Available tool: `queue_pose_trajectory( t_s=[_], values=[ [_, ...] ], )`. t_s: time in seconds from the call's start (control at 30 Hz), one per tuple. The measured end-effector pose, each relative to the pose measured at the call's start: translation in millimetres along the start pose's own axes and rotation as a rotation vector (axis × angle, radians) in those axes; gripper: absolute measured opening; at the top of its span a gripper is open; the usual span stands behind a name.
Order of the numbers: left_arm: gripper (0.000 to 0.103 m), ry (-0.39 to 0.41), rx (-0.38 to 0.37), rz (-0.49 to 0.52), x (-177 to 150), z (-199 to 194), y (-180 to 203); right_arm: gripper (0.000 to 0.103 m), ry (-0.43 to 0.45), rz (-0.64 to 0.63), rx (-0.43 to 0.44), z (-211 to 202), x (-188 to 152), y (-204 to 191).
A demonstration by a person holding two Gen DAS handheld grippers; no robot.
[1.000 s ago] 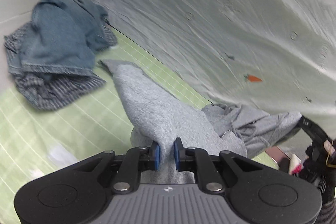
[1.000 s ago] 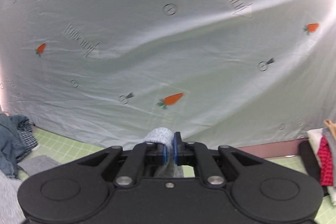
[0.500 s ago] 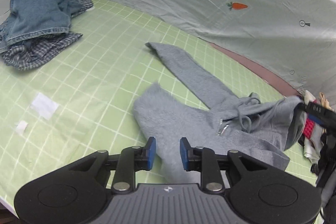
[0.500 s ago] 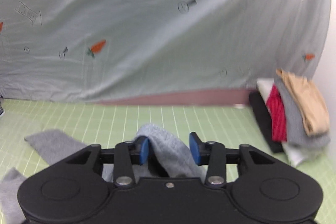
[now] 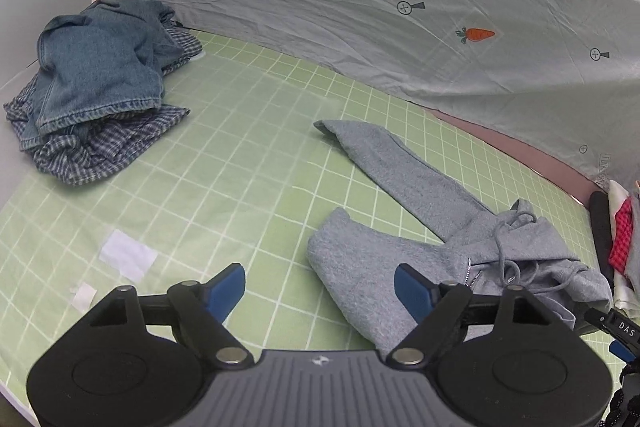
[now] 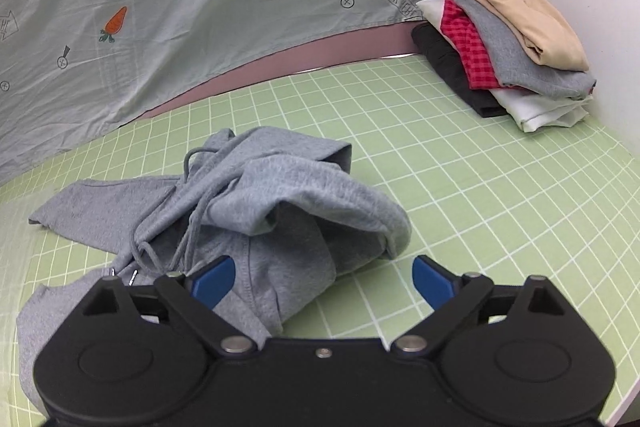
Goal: Fold clothes
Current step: 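Lay the grey hoodie flat on the mat and open both tools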
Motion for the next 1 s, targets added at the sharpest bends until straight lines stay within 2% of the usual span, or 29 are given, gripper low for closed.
queue_pose_trajectory(
  t_s=[0.13,0.3,0.47,0.6,0.7,0.83,0.97,1.0],
  values=[
    [0.086,-0.010,-0.005,0.078,2,24,25,0.097,-0.011,-0.032,-0.046,13,11,8],
    [0.086,-0.049,-0.058,0.177,1,64,71,0.097,-0.053,-0.060,-0.135,43,11,30],
    [0.086,-0.102,-0.082,0.347,-7,111,126,0.097,-0.115,0.030,-0.185,75,10,68],
    [0.086,-0.153,-0.098,0.471,-22,141,156,0.097,-0.135,0.005,-0.210,88,11,85],
    [0.086,-0.187,-0.106,0.541,-34,157,170,0.097,-0.141,-0.010,-0.214,98,9,90],
    [0.086,-0.240,-0.140,0.579,-44,168,181,0.097,-0.167,-0.007,-0.214,112,6,90],
    [0.083,-0.266,-0.097,0.650,-51,183,189,0.097,-0.169,-0.027,-0.225,118,6,86],
    [0.078,-0.273,-0.100,0.657,-52,186,190,0.097,-0.169,-0.024,-0.227,119,6,86]
  ],
)
Point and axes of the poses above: each gripper's, at about its wrist camera, not at the fingertips, and z roughly the way its jaws point, y to its right, x to its top, the point moved 9 cm from there along z, roughly the way its jaws point, and after that the axes turned 10 degrees about -z, right-handed, at the moved point
